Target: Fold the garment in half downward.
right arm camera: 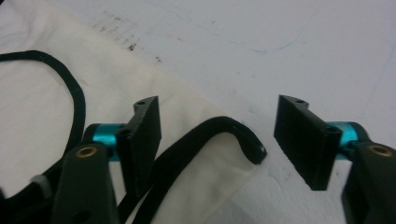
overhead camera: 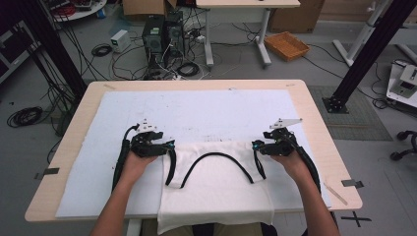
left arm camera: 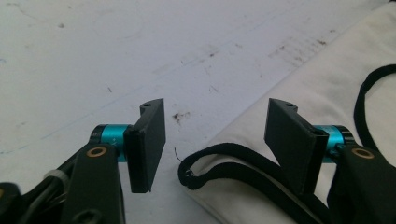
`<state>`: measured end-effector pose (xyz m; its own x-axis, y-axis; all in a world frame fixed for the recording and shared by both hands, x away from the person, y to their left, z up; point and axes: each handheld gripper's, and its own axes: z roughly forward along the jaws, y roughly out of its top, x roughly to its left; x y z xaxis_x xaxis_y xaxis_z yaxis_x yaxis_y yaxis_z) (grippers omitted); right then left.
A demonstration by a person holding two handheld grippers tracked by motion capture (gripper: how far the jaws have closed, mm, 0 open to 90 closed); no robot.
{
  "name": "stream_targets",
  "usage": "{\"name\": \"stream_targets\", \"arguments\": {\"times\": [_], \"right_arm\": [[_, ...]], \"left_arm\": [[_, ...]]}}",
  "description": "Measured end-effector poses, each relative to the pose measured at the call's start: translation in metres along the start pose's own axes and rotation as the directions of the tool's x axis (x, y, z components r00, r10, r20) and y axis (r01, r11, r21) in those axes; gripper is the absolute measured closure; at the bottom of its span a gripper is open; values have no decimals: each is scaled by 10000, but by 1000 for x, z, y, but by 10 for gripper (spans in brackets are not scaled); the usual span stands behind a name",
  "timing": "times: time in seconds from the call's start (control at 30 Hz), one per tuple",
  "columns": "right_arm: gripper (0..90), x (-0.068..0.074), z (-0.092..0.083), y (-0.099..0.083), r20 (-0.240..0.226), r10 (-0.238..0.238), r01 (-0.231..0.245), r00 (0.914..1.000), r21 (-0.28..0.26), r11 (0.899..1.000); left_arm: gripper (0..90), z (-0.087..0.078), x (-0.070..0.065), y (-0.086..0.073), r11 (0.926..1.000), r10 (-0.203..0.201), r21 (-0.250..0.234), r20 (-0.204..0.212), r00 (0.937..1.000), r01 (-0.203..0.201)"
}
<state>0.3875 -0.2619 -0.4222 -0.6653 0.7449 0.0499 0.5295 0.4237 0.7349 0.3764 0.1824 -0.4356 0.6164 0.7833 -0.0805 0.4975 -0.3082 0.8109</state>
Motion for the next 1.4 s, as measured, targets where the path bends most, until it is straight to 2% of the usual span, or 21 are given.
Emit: {"name": "stream_targets", "arguments": {"times": [0.13, 0.17, 0.23, 0.27, 0.3, 0.4, 0.47, 0.5, 0.53, 0.67, 0.8, 0.83, 0.87, 0.97, 1.03, 1.07, 1.1, 1.13, 1.27, 1.3, 1.4], "right_arm": [[417, -8, 12, -2, 131, 221, -227, 9997, 475, 9986], [427, -11, 14, -3, 112, 271, -276, 9996, 522, 9983], [462, -11, 17, -3, 96, 298, -304, 9995, 672, 9973], [501, -11, 20, -4, 98, 205, -212, 9997, 790, 9966], [508, -12, 22, -5, 57, 134, -138, 9999, 924, 9956], [578, -14, 22, -5, 2, 156, -156, 9999, 843, 9963], [614, -14, 22, -5, -50, 169, -164, 9998, 817, 9965], [743, -15, 21, -5, -285, 178, -154, 9994, 843, 9963], [795, -14, 21, -5, -286, 62, -37, 9996, 874, 9962], [834, -11, 19, -5, -215, -289, 307, 9994, 859, 9958], [842, -9, 17, -4, 94, -470, 461, 9989, 778, 9959], [843, -9, 17, -3, 204, -520, 506, 9984, 631, 9967], [844, -9, 16, -2, 327, -542, 526, 9980, 478, 9975], [846, -14, 12, 2, 668, -355, 361, 9971, -74, 9993], [846, -16, 12, 5, 865, -318, 336, 9957, -198, 9992], [846, -20, 10, 11, 1318, -271, 346, 9909, -552, 9979], [846, -20, 10, 11, 1318, -271, 346, 9909, -552, 9979], [846, -22, 7, 15, 1707, -79, 249, 9853, -979, 9949], [846, -17, 1, 15, 1874, -144, 414, 9822, -1411, 9891], [846, -14, -1, 14, 1864, -273, 554, 9821, -1472, 9875], [846, -6, -10, 5, 1740, -379, 667, 9840, -1631, 9843]], "left_arm": [[420, 6, 4, -3, 9994, -80, 342, -23, 10000, 80], [454, 7, 5, -4, 9991, -67, 411, 40, 10000, 65], [499, 10, 4, -6, 9972, 207, 720, 75, 9998, -212], [557, 12, 4, -7, 9957, 369, 844, 168, 9992, -382], [593, 12, 4, -7, 9962, 330, 793, 240, 9992, -348], [782, 11, 1, -6, 9944, 672, 781, 509, 9964, -711], [836, 12, 0, -6, 9942, 734, 759, 457, 9963, -767], [840, 11, 1, -7, 9956, 542, 738, 496, 9973, -578], [842, 11, 3, -7, 9962, 434, 726, 564, 9975, -475], [850, 9, 7, -10, 9988, -60, 483, 652, 9979, 29], [853, 2, 13, -11, 9963, -753, -341, 925, 9929, 787], [854, 2, 13, -11, 9963, -753, -341, 925, 9929, 787], [854, -2, 15, -8, 9901, -1031, -848, 971, 9899, 1114], [859, -3, 19, -2, 9788, -1334, -1468, 725, 9884, 1429], [860, -3, 19, -2, 9788, -1334, -1468, 725, 9884, 1429], [860, 0, 23, 10, 9641, -1606, -2054, 526, 9856, 1681], [860, 0, 23, 10, 9641, -1606, -2054, 526, 9856, 1681], [860, 1, 25, 14, 9523, -1773, -2423, 562, 9826, 1857], [859, -2, 24, 14, 9529, -1638, -2476, 655, 9843, 1750], [859, -8, 21, 12, 9555, -1365, -2522, 807, 9873, 1527], [858, -19, 13, 5, 9492, -1079, -2846, 1054, 9886, 1340]]}}
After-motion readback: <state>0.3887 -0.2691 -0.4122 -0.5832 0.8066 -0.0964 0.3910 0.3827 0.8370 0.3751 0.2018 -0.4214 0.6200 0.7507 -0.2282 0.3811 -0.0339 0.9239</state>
